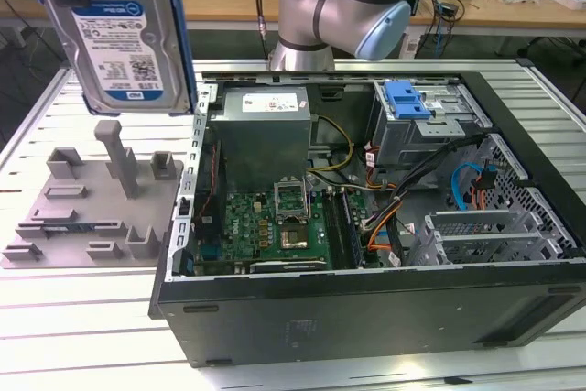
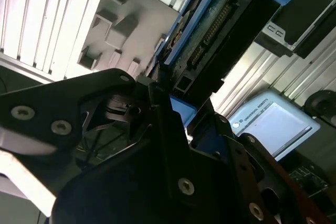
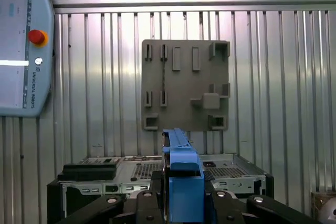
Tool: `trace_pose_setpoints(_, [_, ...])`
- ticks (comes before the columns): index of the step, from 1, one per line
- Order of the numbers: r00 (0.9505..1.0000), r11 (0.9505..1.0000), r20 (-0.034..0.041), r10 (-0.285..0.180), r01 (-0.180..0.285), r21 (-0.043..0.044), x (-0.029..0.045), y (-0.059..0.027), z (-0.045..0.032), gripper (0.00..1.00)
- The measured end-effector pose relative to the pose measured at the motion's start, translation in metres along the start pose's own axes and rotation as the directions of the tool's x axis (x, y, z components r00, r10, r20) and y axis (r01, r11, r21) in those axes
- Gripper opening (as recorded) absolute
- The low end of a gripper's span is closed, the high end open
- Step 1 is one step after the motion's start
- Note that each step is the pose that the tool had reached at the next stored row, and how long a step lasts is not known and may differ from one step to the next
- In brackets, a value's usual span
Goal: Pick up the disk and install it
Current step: 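Pick up the disk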
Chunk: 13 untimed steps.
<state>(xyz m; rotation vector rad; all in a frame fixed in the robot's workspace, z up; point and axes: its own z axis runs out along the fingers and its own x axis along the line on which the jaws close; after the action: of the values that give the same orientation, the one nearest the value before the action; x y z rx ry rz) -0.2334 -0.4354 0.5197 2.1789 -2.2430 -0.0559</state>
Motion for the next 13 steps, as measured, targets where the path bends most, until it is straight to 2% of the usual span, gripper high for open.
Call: trace_pose_setpoints(13, [1.0000, 1.0000, -0.0001, -0.002, 0.002, -0.0006, 0.0181, -0.0539, -0.0012, 0.37])
